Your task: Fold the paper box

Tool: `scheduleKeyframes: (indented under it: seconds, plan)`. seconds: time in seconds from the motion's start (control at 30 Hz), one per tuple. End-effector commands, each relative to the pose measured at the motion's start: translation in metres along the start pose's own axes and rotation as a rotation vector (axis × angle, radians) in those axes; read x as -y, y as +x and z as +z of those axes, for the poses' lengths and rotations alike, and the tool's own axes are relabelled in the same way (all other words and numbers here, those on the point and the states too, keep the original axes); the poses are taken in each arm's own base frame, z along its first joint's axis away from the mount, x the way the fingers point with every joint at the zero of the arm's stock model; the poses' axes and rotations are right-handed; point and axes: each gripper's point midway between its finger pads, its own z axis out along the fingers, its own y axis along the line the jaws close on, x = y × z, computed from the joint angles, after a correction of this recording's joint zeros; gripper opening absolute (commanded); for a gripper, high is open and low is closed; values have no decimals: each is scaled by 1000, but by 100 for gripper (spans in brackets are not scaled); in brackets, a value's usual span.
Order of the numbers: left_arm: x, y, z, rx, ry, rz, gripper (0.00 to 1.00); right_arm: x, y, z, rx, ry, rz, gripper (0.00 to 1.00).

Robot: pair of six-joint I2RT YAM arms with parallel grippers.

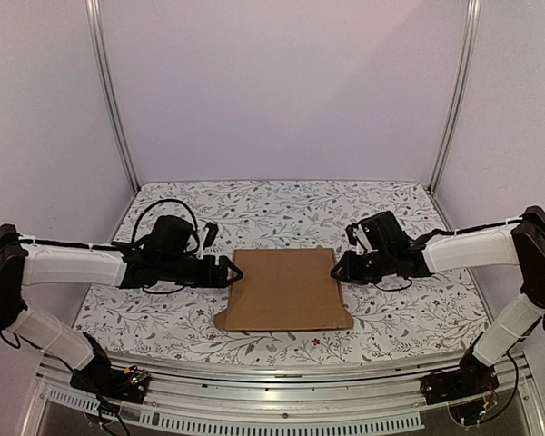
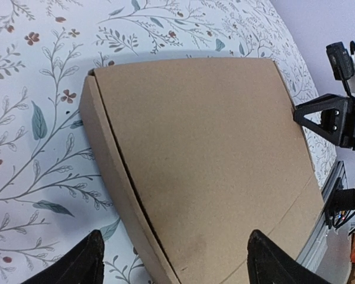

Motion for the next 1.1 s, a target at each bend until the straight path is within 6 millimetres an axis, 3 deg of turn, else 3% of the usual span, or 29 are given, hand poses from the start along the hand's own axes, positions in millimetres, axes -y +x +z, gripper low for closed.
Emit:
scheduleKeyframes:
  seconds: [0.0,0.1,0.27,0.47,0.7,1.07]
  plan:
    - [-9,-1,-11,14,-1,-12,85,23,18,6,-45,52,20,17]
    - [-10,-2,-15,26,23,-26,99,28,23,3,-49,61,23,11]
    - [-19,1,-15,34,20,-64,100,32,27,-1,-45,65,28,0]
    - [-26,7,-9,31,36,-140,100,39,33,-4,-43,76,35,0]
    - [-12,15,1,-9,150,-209,99,55,41,-6,-40,103,73,0]
    - [-5,32,25,-84,248,-337,99,71,57,-3,-37,114,113,0]
